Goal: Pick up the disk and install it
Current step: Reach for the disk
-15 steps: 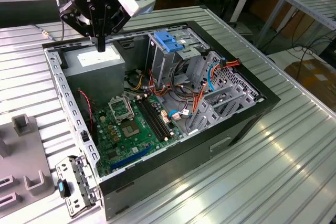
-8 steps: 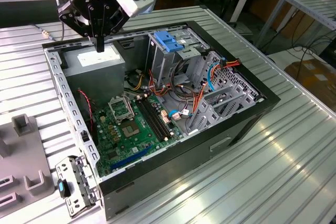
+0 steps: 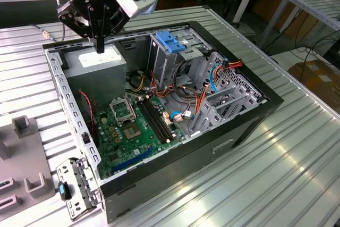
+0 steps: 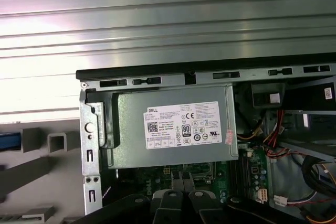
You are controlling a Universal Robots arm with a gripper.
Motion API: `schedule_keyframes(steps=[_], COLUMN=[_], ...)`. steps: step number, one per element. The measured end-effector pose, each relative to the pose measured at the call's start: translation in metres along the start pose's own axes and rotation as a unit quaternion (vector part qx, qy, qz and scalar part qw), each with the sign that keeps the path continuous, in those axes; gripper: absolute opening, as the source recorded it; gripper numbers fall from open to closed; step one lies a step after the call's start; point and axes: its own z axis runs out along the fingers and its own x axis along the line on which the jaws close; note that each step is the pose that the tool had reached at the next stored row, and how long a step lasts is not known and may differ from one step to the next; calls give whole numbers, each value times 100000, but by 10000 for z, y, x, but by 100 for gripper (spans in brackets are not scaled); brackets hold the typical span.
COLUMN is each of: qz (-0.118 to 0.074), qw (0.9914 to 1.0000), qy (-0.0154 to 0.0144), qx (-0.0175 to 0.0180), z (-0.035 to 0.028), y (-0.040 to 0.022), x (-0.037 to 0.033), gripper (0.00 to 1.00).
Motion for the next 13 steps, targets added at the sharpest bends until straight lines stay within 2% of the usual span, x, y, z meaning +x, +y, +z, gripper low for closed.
schedule_keyframes(steps=[13], qz=[6], qw=[100000], qy=[126], qx=[3], z=[7], y=[-3], x=[33], gripper=[11])
